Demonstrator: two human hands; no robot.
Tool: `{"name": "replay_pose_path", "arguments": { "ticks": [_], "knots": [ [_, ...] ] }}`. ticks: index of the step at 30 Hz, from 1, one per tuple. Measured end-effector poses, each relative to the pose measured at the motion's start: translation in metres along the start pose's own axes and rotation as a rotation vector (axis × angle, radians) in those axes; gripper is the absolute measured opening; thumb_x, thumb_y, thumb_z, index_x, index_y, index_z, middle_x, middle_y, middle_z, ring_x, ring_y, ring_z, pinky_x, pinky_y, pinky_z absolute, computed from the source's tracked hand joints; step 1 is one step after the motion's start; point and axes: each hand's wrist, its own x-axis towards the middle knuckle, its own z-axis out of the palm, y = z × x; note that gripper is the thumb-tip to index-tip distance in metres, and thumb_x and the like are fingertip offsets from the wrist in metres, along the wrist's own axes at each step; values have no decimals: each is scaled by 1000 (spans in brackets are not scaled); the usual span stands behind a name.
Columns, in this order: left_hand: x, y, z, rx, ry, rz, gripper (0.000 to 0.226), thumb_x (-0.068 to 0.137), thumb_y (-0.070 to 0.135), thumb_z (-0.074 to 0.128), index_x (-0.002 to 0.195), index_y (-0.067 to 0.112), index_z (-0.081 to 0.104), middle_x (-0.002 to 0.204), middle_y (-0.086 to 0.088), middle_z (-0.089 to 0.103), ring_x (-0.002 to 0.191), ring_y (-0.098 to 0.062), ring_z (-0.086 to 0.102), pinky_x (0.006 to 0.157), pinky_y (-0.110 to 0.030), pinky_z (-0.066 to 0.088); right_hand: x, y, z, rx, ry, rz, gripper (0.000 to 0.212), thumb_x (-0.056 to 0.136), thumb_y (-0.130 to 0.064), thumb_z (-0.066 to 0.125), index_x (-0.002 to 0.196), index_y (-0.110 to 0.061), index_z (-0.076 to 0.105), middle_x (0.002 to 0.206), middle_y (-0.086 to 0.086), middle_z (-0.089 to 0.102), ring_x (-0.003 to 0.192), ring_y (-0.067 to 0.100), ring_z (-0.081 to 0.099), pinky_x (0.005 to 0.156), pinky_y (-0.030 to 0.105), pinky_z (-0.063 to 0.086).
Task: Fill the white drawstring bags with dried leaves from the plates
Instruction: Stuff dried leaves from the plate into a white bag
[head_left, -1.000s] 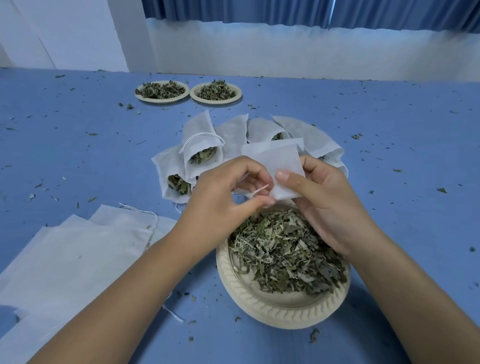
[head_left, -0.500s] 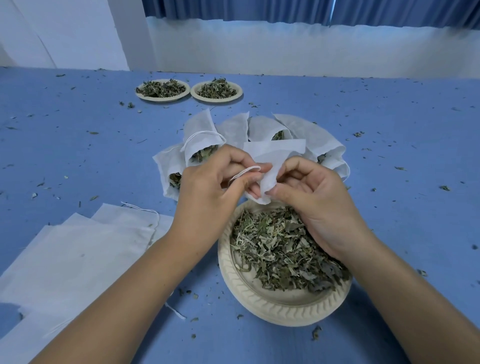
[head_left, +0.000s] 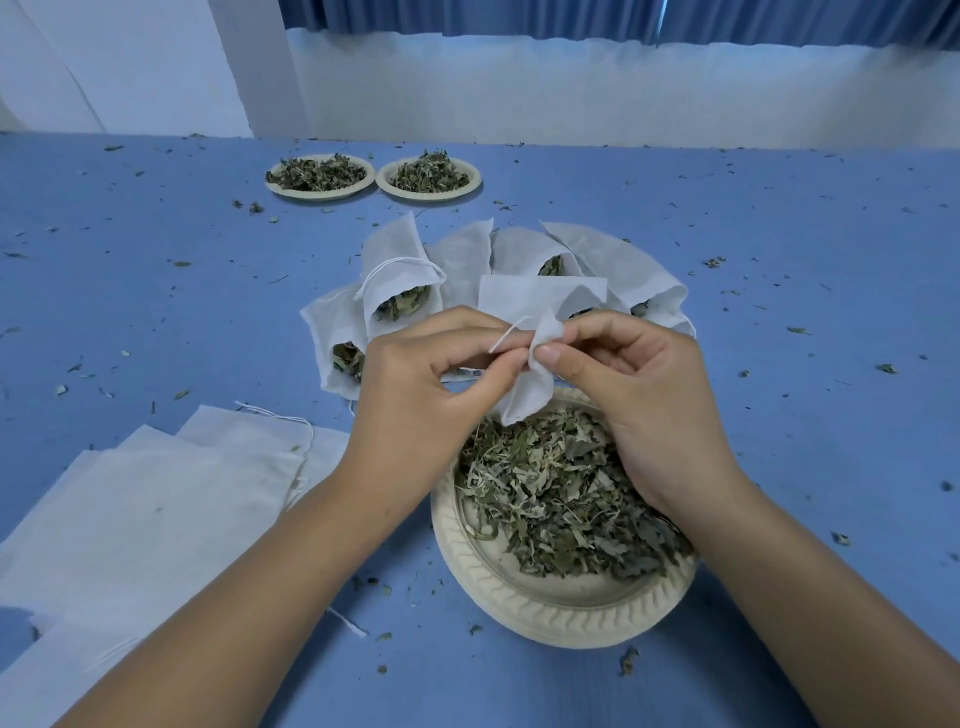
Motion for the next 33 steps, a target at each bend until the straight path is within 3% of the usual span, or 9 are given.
{"name": "replay_pose_path", "arguments": {
  "ticks": [7,15,19,22,26,27,29,31,33],
  "knots": [
    [-4,4,5,-55,-11,-149,21,79,21,78,99,16,75,91,5,73,85,-18,71,81,-38,58,-1,-1,0,-41,2,-29,14,76,4,72,77,-10,70,73,0,72,69,11,67,68,18,54],
    [-3,4,1,-79,-28,-224,24,86,3,69,97,24,75,91,11,75,87,-4,69,78,-17,53,2,-2,-4,-104,-44,-66,18,78,8,71,77,-11,68,77,-6,72,75,8,67,72,16,53],
    [5,10,-7,-104,80,-351,33,83,0,70,84,32,74,79,17,73,74,2,66,69,-12,52,9,-22,-37,-573,-304,-114,10,78,-16,77,83,-24,72,87,-8,72,83,13,67,79,26,53],
    [16,22,-33,140,295,-158,26,87,3,66,97,27,71,79,17,68,71,7,57,69,-10,44,10,-32,-58,-764,-578,-20,35,69,-38,80,102,-29,72,105,-8,66,96,15,61,80,28,51],
    [26,42,-63,702,480,254,20,98,10,54,106,8,72,88,-15,63,79,-17,58,73,-25,45,6,-22,-48,-808,-745,31,37,72,-21,83,107,-27,72,106,-6,63,91,22,60,84,37,50],
    [25,46,-61,730,419,273,21,98,8,53,100,2,73,83,-16,62,77,-19,58,71,-25,45,5,-20,-44,-822,-745,18,34,73,-17,83,104,-25,73,104,-5,63,91,25,61,85,41,49],
    [24,54,-41,651,199,17,19,94,6,55,88,-7,67,73,-3,55,71,-11,56,67,-23,47,5,-19,-41,-834,-723,-7,28,73,-15,83,98,-23,75,99,-4,64,90,26,62,86,44,48],
    [14,53,-17,756,-136,-253,11,90,4,55,87,-3,63,82,-3,54,81,-20,59,72,-34,47,5,-21,-41,-837,-719,-17,25,73,-15,83,95,-23,74,98,-5,65,91,23,62,86,43,47],
    [5,44,-1,841,-338,-334,11,90,9,55,88,7,66,90,-5,60,86,-26,61,75,-34,46,4,-21,-42,-854,-744,-19,29,73,-15,83,97,-26,73,102,-8,64,97,14,62,92,37,46]
  ]
}}
